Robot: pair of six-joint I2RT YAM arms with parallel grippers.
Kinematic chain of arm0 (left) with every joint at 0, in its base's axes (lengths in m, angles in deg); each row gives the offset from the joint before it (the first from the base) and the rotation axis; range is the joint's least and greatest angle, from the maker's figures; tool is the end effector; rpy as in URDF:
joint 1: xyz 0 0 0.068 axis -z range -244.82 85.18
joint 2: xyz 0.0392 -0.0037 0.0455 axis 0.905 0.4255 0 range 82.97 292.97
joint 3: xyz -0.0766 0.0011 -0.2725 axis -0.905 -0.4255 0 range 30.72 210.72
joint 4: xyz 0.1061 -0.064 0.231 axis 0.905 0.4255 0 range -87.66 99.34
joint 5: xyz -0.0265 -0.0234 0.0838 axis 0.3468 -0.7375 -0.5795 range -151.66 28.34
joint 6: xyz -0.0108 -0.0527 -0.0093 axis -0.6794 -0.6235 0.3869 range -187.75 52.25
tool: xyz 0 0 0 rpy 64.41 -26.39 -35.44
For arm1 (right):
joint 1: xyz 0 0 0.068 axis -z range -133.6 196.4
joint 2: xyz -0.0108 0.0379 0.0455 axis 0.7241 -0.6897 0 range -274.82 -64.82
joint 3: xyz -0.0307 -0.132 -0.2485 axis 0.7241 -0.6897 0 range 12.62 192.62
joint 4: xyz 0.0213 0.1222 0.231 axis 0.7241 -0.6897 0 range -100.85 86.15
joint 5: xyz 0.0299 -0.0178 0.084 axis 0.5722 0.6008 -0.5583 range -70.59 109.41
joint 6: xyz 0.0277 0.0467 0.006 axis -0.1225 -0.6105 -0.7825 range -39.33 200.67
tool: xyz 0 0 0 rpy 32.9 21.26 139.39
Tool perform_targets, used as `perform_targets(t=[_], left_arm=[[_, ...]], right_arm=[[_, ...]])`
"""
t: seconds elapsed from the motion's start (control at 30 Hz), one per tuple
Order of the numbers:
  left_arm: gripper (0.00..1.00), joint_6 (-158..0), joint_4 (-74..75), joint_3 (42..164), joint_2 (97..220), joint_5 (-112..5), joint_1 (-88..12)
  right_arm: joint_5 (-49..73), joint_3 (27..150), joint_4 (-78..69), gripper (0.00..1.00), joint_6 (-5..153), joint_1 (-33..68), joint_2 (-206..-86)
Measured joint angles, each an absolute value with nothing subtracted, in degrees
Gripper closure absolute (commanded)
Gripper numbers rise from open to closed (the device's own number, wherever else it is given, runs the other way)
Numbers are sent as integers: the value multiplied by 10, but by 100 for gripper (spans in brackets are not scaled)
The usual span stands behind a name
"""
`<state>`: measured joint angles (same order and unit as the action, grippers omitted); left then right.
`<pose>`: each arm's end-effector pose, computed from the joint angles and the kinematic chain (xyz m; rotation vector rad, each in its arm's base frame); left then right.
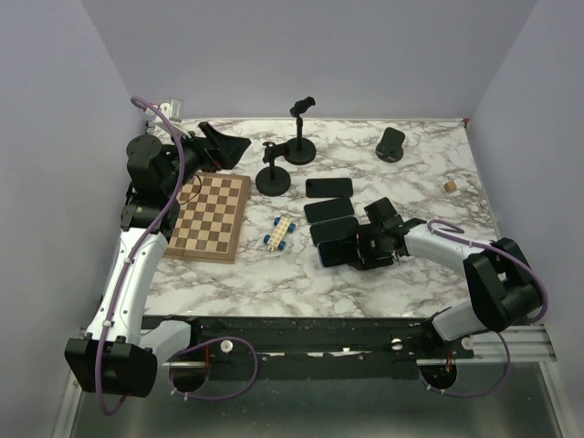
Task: Remove the phone from the phone stand
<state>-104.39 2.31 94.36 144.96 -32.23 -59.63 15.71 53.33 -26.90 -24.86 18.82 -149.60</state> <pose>0.2382 -0.0398 0.4260 -0.0169 1.6283 -0.9632 0.2260 0.1208 0.1573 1.8616 2.3315 0.5927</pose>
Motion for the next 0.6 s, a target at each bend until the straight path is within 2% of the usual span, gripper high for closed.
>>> perform_targets(t=[0.23, 0.33, 0.53, 0.6], left_arm=[[1, -1046, 22, 942, 1451, -321, -596], [2, -1047, 21, 940, 1451, -320, -596], [2, -1047, 20, 940, 1453, -320, -596], [1, -1047, 20, 940, 1453, -319, -596]], right_arm=[[157, 529, -257, 50, -253, 187, -1496], [155, 527, -252, 40, -255, 186, -1496], [153, 525, -245, 37, -258, 186, -1496], [152, 524, -243, 32, -258, 186, -1496]])
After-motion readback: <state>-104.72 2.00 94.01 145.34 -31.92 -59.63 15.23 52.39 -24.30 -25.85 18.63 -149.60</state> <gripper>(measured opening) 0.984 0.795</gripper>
